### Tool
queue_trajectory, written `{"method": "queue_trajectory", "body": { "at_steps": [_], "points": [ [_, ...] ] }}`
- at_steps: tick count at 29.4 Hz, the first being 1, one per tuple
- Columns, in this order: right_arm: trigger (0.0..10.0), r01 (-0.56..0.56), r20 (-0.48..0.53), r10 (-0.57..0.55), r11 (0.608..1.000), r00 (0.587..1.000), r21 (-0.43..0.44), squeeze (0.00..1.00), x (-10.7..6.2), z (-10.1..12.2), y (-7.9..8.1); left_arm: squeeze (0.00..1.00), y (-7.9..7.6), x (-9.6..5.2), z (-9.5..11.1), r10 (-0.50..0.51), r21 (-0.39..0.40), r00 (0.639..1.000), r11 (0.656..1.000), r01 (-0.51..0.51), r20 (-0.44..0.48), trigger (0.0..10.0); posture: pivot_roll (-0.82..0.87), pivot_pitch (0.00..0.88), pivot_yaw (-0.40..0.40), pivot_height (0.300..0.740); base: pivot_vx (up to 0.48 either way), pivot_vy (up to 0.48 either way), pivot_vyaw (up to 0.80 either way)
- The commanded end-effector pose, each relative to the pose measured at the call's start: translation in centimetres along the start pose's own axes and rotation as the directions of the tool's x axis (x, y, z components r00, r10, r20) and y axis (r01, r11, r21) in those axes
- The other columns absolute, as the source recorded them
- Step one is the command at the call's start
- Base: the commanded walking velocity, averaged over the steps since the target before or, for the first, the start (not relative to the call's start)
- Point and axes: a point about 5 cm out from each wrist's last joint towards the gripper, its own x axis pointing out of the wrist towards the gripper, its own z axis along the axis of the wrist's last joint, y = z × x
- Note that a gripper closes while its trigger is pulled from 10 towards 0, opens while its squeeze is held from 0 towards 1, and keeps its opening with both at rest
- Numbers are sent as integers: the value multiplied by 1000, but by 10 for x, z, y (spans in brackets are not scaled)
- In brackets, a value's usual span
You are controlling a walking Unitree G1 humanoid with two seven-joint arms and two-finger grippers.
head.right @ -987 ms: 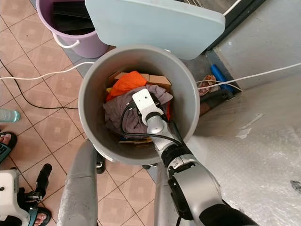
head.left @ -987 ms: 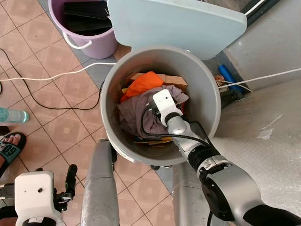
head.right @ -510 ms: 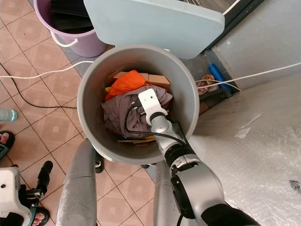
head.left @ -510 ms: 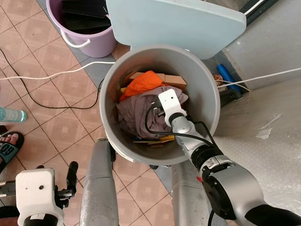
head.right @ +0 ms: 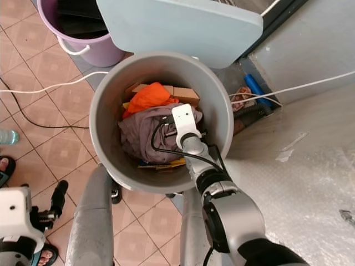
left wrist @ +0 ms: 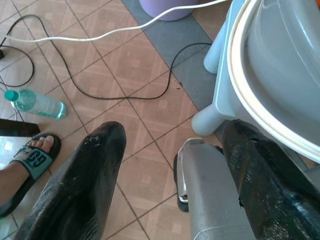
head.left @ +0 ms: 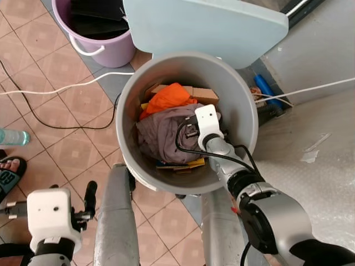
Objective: Clothes washing
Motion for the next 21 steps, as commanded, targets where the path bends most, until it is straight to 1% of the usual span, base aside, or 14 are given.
{"method": "queue_trajectory", "body": {
  "at_steps": [1,3,5,9,10,11,12,13,14,15,16,18,20,21],
  "points": [
    [0,-1,-26,2,999,1000,37,0,-3,-12,-5,0,2,1,-10,20,6,999,1000,-20,-43,10000,289,580,-152,668,0,0,0],
    [0,-24,9,24,1000,1000,19,0,-2,-5,-7,0,0,14,-9,15,-1,1000,1000,-15,-21,10000,273,540,-150,668,0,0,0],
    [0,-27,63,26,1000,998,14,0,-2,4,-17,0,-4,25,-6,2,-7,1000,1000,-2,16,10000,249,490,-145,668,0,0,0],
    [0,-49,119,44,998,992,37,0,-2,13,-29,0,-8,49,-3,-7,-8,998,1000,8,57,10000,212,415,-128,668,0,0,0],
    [0,-49,119,44,998,992,37,0,-2,13,-29,0,-8,49,-3,-7,-8,998,1000,8,57,10000,212,415,-128,668,0,0,0],
    [0,-68,141,62,997,988,32,0,-3,16,-32,0,-10,61,-3,-15,-5,997,1000,15,71,10000,187,367,-117,668,0,0,0],
    [0,-78,160,73,996,984,30,0,-3,18,-33,0,-11,64,-2,-16,-5,997,1000,16,81,10000,187,367,-117,668,0,0,0],
    [0,-95,186,86,995,979,37,0,-5,20,-34,0,-13,70,-1,-25,-7,995,1000,26,92,10000,165,330,-106,668,0,0,0],
    [0,-125,250,110,991,962,45,0,-8,26,-36,0,-16,80,2,-43,-5,992,999,44,119,10000,142,294,-95,668,0,0,0],
    [0,-134,275,116,990,955,46,0,-9,29,-36,0,-17,88,2,-50,-5,990,999,51,130,10000,135,282,-91,668,0,0,0],
    [0,-134,275,116,990,955,46,0,-9,29,-36,0,-17,88,2,-50,-5,990,999,51,130,10000,135,282,-91,668,0,0,0],
    [0,-133,358,95,988,929,83,0,-20,33,-41,0,-23,106,5,-72,-3,985,997,74,159,10000,86,202,-62,668,0,0,0],
    [0,-120,389,75,989,918,91,0,-26,34,-42,0,-25,113,5,-81,-7,982,997,83,168,10000,65,165,-52,668,0,0,0],
    [0,-118,415,58,985,908,122,0,-33,34,-42,0,-29,122,8,-91,-11,979,995,94,185,10000,34,124,-33,668,0,0,0]
  ]
}}
